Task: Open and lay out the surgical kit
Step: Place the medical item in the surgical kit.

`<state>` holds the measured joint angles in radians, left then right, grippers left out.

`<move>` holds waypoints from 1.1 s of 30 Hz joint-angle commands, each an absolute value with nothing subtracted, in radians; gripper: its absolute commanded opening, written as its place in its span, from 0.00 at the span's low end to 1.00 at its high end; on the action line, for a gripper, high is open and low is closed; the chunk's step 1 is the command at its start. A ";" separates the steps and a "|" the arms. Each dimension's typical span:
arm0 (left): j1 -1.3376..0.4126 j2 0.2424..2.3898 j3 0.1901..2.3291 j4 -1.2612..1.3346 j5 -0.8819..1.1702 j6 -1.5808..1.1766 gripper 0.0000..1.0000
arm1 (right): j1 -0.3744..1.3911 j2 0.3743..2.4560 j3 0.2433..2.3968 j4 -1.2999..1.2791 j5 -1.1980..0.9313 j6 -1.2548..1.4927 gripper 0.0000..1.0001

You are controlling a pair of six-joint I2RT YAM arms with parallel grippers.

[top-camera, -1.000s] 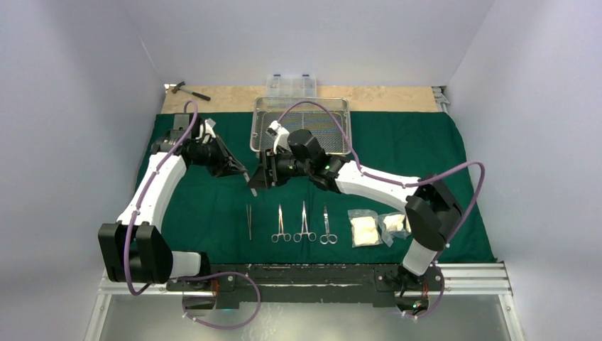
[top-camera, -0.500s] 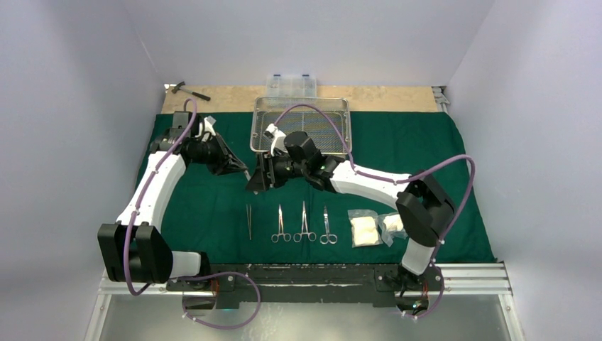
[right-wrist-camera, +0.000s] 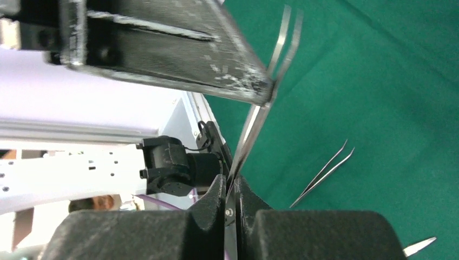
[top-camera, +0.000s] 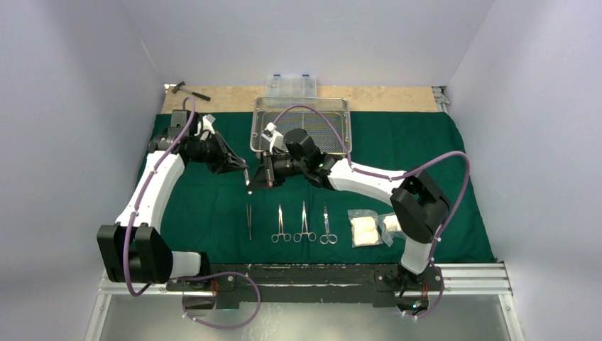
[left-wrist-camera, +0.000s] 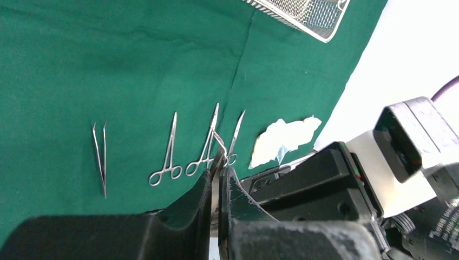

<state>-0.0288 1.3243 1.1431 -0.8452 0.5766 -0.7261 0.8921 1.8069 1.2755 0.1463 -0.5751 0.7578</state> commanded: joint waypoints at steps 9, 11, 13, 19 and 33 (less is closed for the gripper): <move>-0.023 1.268 1.226 -0.830 0.590 -0.749 0.41 | 0.866 1.778 1.263 0.399 -0.670 0.980 0.00; -0.022 1.258 1.239 -0.814 0.577 -0.738 0.58 | 0.850 1.767 1.226 0.510 -0.695 1.056 0.00; -0.022 1.250 1.253 -0.795 0.572 -0.722 0.67 | 0.837 1.763 1.206 0.585 -0.720 1.128 0.00; -0.022 1.212 1.269 -0.658 0.690 -0.725 0.73 | 0.791 1.775 1.133 0.919 -0.791 1.430 0.00; -0.023 1.186 1.207 -0.232 0.935 -0.968 0.47 | 0.747 1.897 1.175 1.365 -0.820 1.837 0.00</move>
<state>-0.0223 1.1984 1.2240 -0.4278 0.8433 -0.8593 0.7475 1.8721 1.1313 1.2366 -0.7891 1.7287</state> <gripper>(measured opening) 0.531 0.008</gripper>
